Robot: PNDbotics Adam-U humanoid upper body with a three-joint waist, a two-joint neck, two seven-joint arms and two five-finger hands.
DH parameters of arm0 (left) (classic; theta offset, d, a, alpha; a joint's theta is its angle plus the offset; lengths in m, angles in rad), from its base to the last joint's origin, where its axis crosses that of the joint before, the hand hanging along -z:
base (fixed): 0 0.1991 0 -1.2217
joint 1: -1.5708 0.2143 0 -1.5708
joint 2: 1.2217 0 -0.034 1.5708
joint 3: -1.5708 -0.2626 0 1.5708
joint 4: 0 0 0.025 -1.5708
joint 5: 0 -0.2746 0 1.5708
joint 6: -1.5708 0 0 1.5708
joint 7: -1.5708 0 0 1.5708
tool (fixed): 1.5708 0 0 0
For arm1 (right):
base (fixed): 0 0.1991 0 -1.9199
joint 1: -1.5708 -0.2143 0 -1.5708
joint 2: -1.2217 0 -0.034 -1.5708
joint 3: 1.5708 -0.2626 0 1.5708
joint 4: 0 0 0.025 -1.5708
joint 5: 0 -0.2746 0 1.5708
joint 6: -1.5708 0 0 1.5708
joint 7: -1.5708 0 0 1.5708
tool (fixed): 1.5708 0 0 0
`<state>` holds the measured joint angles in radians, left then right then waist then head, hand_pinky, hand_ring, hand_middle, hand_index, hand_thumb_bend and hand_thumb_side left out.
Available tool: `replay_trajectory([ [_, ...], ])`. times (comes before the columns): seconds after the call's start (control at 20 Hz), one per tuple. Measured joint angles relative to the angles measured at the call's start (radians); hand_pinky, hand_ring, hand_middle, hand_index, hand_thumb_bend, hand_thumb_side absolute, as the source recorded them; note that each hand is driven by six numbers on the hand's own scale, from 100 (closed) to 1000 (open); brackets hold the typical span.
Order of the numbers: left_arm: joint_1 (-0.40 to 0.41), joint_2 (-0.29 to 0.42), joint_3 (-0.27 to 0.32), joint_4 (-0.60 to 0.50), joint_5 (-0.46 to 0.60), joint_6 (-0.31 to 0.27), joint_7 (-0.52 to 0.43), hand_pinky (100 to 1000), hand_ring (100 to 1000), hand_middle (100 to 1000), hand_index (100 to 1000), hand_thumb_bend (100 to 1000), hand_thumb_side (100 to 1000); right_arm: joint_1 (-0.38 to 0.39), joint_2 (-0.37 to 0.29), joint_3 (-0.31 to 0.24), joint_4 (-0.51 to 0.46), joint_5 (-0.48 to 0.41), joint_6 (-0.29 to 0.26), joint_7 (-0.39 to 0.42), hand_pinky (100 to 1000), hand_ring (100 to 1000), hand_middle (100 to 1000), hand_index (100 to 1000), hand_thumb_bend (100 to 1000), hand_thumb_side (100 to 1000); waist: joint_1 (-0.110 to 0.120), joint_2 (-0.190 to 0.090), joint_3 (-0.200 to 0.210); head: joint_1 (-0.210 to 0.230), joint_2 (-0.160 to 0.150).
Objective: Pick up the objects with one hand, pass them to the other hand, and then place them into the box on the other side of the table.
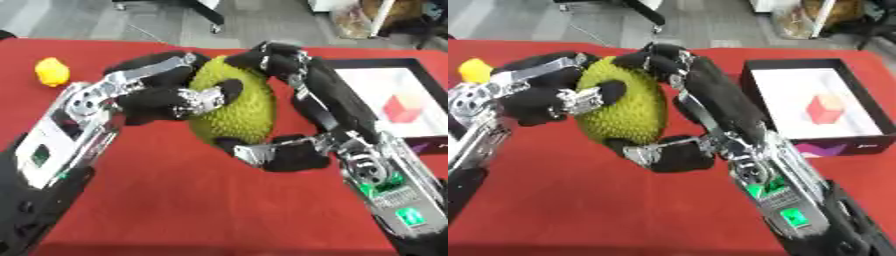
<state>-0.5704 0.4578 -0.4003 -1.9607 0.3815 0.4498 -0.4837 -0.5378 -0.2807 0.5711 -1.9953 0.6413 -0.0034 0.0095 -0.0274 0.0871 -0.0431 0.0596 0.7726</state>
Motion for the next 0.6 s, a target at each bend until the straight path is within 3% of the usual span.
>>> replay_trajectory([
  [0.2,0.005,0.004,0.001,0.0,-0.002,-0.005,-0.02,675,560,528,633,100,710,0.0,0.0,0.004,-0.002,-0.006,0.021,-0.08,318,324,271,340,100,220,-0.001,0.0,0.001,0.0,0.0],
  [0.35,0.014,0.008,0.001,0.004,-0.021,-0.003,-0.023,695,602,576,681,249,808,0.0,0.0,0.009,-0.005,-0.006,0.04,-0.145,319,313,241,267,100,157,-0.002,0.0,0.001,0.0,0.0],
  [0.6,0.025,0.008,0.003,0.047,-0.075,-0.012,-0.014,719,649,634,742,360,904,0.0,-0.001,0.003,-0.001,0.002,0.069,-0.191,336,328,241,218,100,100,-0.003,0.0,-0.001,0.0,0.0],
])
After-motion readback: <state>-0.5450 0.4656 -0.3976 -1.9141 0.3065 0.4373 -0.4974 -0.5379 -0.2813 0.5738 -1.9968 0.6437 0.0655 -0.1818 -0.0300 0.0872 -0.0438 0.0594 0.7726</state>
